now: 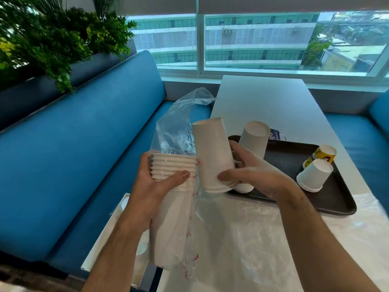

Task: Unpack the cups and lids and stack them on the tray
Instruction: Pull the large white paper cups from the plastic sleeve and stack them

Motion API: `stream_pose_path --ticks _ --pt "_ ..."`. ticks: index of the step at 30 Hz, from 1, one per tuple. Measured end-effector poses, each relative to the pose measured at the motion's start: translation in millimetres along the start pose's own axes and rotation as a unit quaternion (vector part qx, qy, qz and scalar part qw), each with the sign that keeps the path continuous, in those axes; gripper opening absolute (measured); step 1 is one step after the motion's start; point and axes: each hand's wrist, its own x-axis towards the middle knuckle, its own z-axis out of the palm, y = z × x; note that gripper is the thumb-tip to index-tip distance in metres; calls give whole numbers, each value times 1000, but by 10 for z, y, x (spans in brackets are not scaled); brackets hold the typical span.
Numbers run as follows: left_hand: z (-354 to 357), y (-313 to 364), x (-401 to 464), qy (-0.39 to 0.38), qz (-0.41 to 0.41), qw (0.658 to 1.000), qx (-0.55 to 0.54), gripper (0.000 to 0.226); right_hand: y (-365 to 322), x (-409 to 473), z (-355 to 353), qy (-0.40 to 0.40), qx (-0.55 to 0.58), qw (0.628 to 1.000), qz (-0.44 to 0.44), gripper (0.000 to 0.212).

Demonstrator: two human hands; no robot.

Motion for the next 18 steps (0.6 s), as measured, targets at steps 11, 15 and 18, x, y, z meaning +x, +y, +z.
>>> stream_pose_path --ticks 11,15,18 --pt "-9 -77 3 -10 1 1000 25 81 -38 -29 127 169 -32 983 -71 84" --pt "3 -102 13 -6 0 999 34 84 -180 -7 -24 307 -83 933 -169 96" --pt "8 -117 23 -7 -1 999 39 84 -207 32 -133 388 -85 894 -207 96"
